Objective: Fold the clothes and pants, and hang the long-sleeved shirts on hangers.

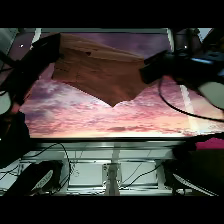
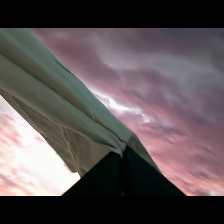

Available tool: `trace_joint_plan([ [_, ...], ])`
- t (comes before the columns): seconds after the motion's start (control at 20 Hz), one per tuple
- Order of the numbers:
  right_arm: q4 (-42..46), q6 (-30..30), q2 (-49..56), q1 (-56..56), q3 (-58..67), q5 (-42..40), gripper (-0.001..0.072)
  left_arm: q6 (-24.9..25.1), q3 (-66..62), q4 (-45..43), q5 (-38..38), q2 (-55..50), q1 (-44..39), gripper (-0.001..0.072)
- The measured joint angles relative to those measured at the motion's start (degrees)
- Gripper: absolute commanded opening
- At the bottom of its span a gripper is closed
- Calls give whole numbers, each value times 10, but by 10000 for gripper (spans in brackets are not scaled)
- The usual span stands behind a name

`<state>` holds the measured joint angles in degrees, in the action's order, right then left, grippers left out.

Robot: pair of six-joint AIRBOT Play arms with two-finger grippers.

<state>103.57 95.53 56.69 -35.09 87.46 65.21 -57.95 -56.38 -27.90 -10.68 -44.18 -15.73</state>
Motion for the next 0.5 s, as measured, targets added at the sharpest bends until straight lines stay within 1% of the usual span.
trace_joint_plan([
  [0.1,-25,-3,-40,0,5,24,6,-24,0,-8,-50,39,0,23],
  [0.2,-47,-5,-64,0,8,52,5,-63,0,-27,-98,67,0,23],
  [0.35,-59,-6,-66,0,8,72,6,-153,10,-96,-160,82,0,23],
  [0.45,-60,-10,-44,1,7,77,6,-208,31,-141,-183,78,1,23],
  [0.5,-60,-15,-29,1,6,76,6,-226,45,-155,-190,71,1,23],
])
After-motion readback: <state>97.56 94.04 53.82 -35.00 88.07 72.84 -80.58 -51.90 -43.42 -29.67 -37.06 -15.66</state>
